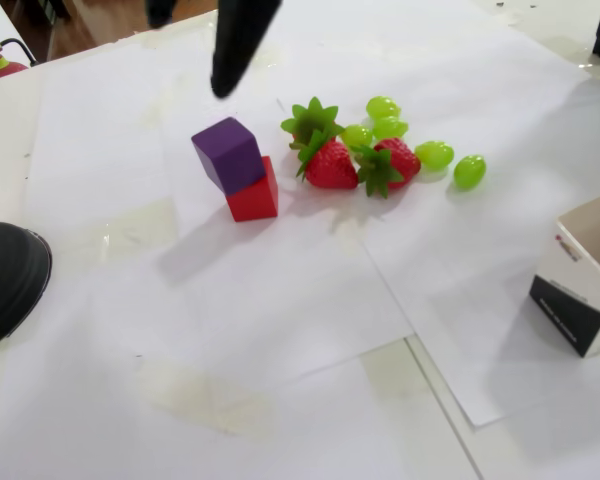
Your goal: Put the purple cube on top of the red cube
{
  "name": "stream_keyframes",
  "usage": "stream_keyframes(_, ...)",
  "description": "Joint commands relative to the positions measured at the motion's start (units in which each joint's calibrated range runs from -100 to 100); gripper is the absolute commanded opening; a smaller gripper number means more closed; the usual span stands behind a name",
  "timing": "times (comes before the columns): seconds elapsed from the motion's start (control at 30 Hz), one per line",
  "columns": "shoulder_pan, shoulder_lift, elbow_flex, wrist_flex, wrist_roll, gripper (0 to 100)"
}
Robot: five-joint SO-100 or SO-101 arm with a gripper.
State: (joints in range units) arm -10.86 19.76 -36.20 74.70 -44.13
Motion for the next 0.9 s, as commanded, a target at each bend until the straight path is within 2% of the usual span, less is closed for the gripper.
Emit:
stream_keyframes(0.0, 0.1, -25.0, 11.1, -1.7, -0.8, 15)
stream_keyframes(0.1, -0.5, -39.4, 24.1, -2.7, -1.7, 5)
stream_keyframes(0.2, 0.2, -51.0, 36.9, -6.3, -0.9, 0)
stream_keyframes(0.47, 6.0, -79.2, 70.7, -10.3, -0.1, 0)
stream_keyframes(0.7, 10.7, -100.7, 106.8, -21.2, -0.2, 0)
stream_keyframes(0.87, 11.4, -106.0, 123.6, -27.6, -0.2, 0)
